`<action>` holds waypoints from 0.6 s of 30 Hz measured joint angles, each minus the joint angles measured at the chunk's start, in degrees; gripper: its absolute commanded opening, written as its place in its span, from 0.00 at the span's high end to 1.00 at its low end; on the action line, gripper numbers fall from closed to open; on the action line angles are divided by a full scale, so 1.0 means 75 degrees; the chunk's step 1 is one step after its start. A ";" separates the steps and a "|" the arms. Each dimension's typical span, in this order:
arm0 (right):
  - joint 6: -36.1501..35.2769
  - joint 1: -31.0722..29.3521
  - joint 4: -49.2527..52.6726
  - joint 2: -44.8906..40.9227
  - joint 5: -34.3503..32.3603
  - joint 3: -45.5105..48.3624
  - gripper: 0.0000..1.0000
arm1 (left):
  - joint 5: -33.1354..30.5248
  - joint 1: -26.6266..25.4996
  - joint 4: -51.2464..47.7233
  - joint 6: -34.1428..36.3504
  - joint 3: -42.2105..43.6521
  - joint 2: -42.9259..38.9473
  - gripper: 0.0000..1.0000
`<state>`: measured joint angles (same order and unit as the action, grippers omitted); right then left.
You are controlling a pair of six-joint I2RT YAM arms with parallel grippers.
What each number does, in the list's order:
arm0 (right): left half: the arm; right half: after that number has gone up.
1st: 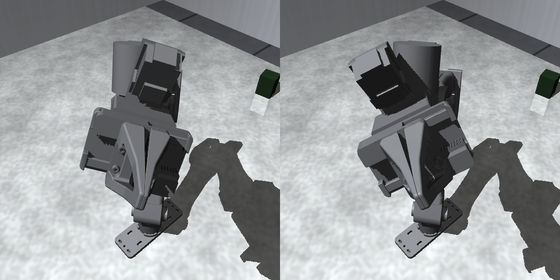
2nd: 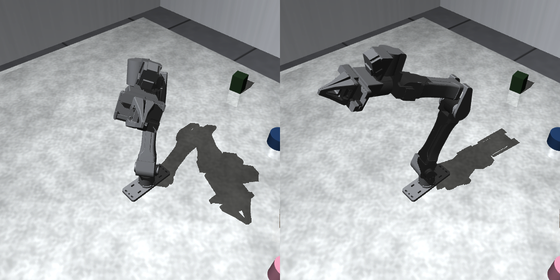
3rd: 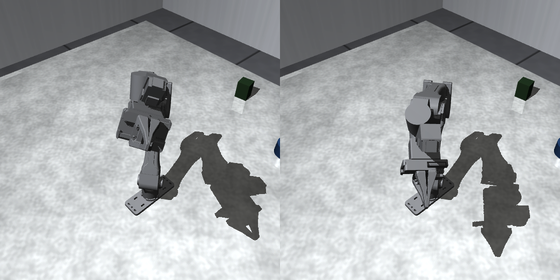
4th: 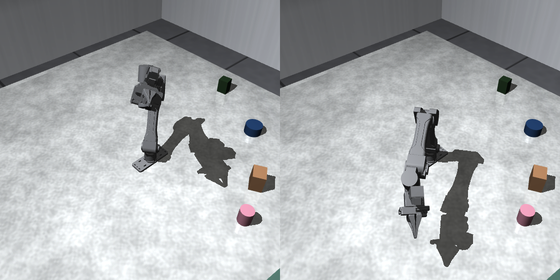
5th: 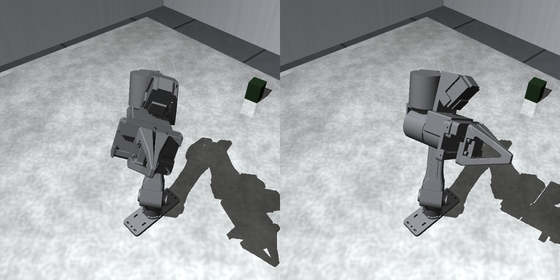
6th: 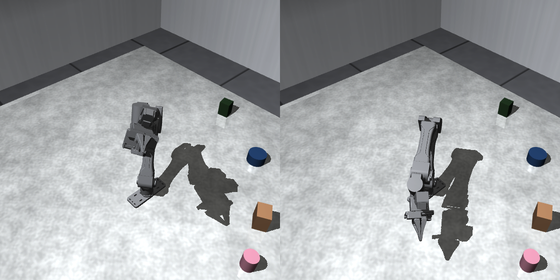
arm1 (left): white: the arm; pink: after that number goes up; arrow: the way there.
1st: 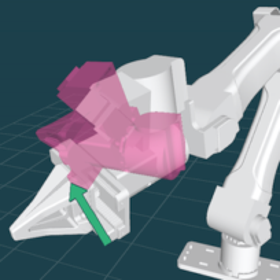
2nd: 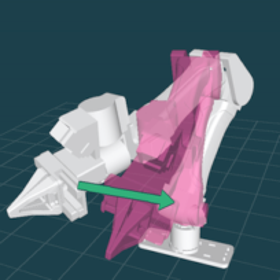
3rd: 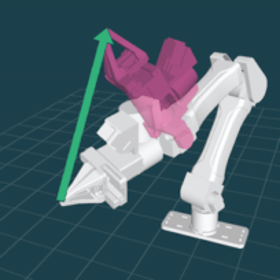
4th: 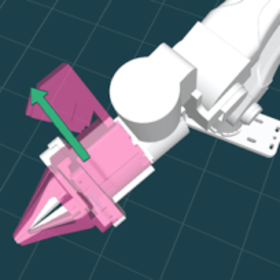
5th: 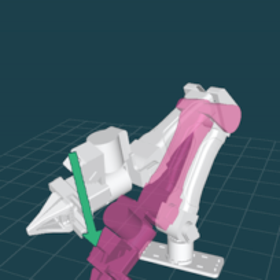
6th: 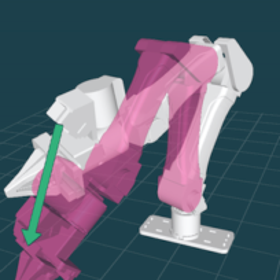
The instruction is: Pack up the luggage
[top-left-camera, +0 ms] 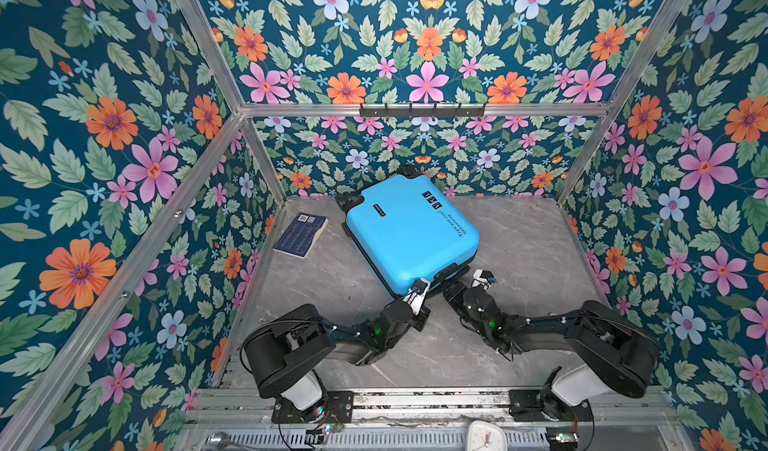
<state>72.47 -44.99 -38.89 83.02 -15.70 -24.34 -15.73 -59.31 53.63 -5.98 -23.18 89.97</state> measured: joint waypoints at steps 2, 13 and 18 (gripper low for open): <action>-0.0376 0.0117 0.0973 -0.0737 0.0300 -0.0082 0.52 | -0.0064 0.0003 0.0055 0.0017 0.0087 -0.0047 1.00; -0.2626 0.3617 0.4401 -0.2841 0.1830 -0.0699 0.46 | -0.0195 0.0032 0.0271 0.0017 0.0455 -0.0286 1.00; -0.3214 0.4674 0.4077 -0.1317 0.3445 -0.1792 0.45 | -0.0294 0.0044 0.0309 -0.0006 0.0586 -0.0396 1.00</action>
<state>48.36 -9.93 -8.32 73.14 10.13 -37.78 -17.93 -58.98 55.94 -6.02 -18.79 87.00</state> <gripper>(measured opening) 0.557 0.050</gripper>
